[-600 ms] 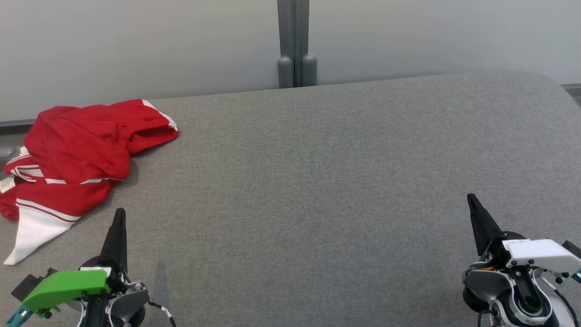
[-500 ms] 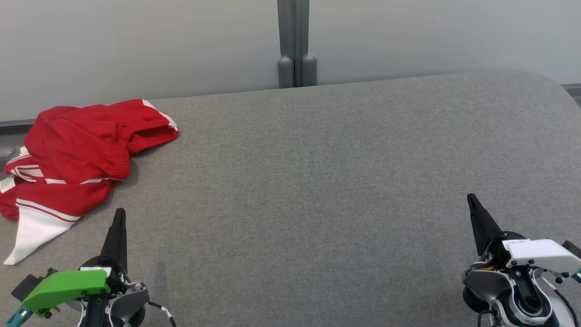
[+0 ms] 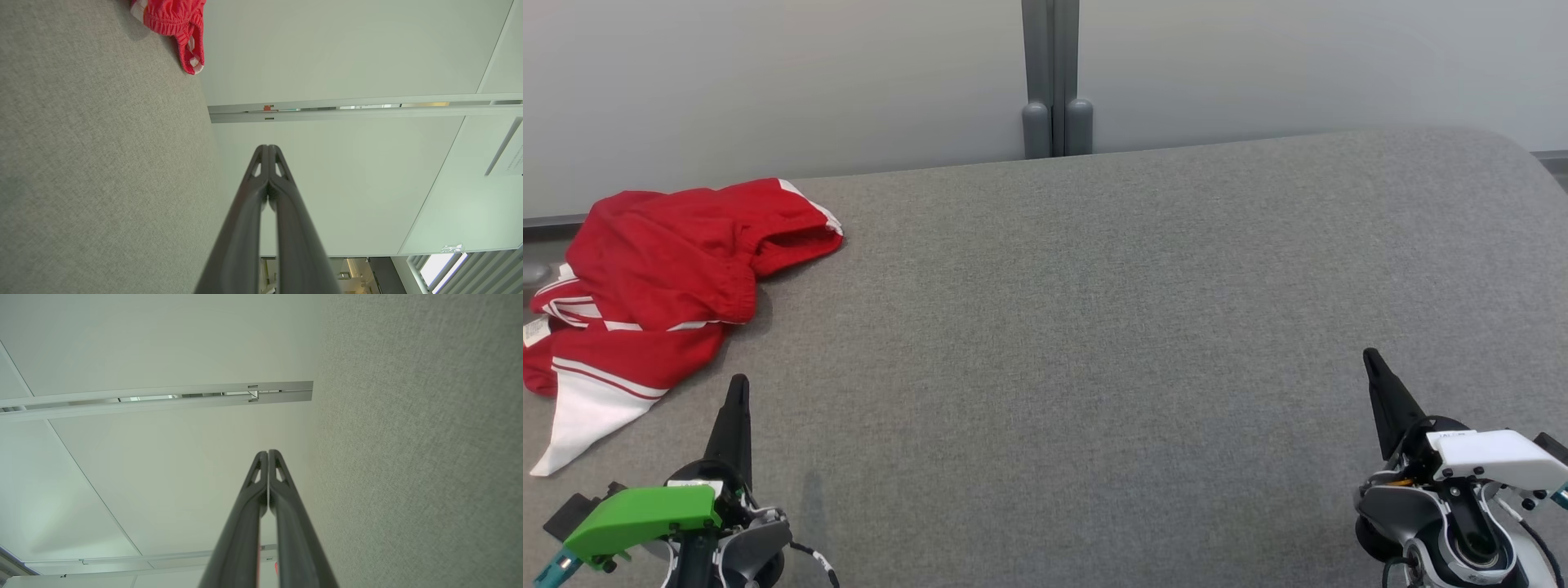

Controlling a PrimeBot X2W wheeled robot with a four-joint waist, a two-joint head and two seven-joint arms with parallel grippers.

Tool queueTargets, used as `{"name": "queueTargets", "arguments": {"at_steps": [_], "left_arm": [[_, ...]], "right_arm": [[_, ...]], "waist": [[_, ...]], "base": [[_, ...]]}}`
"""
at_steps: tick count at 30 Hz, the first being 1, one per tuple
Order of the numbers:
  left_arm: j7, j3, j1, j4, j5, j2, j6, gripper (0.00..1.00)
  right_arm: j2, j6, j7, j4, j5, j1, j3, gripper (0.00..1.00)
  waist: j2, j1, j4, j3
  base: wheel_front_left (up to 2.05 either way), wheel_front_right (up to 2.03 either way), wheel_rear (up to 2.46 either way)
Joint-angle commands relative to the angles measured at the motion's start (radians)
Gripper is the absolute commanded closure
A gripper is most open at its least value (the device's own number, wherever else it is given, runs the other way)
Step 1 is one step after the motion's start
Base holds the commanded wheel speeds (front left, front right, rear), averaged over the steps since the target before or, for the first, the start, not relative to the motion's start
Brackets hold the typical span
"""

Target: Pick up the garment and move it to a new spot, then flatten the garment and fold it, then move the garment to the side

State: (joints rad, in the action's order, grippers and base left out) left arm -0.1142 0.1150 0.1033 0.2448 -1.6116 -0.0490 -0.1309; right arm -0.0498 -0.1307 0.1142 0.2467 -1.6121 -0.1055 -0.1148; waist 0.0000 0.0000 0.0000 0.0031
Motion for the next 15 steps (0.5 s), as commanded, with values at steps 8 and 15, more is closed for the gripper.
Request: {"name": "queueTargets", "arguments": {"at_steps": [8, 15], "left_arm": [[0.014, -0.016, -0.030, 0.029, 0.004, 0.007, 0.000, 0.00], [0.048, -0.044, -0.043, 0.005, 0.035, 0.006, 0.000, 0.00]], "right_arm": [[0.009, 0.000, -0.013, 0.028, 0.004, 0.031, 0.012, 0.00], [0.008, 0.000, -0.047, 0.017, 0.037, 0.041, 0.028, 0.00]], "waist": [[0.0000, 0.0000, 0.000, 0.000], [0.0000, 0.0000, 0.000, -0.001]], "base": [[0.00, 0.00, 0.00], [0.00, 0.00, 0.00]]}}
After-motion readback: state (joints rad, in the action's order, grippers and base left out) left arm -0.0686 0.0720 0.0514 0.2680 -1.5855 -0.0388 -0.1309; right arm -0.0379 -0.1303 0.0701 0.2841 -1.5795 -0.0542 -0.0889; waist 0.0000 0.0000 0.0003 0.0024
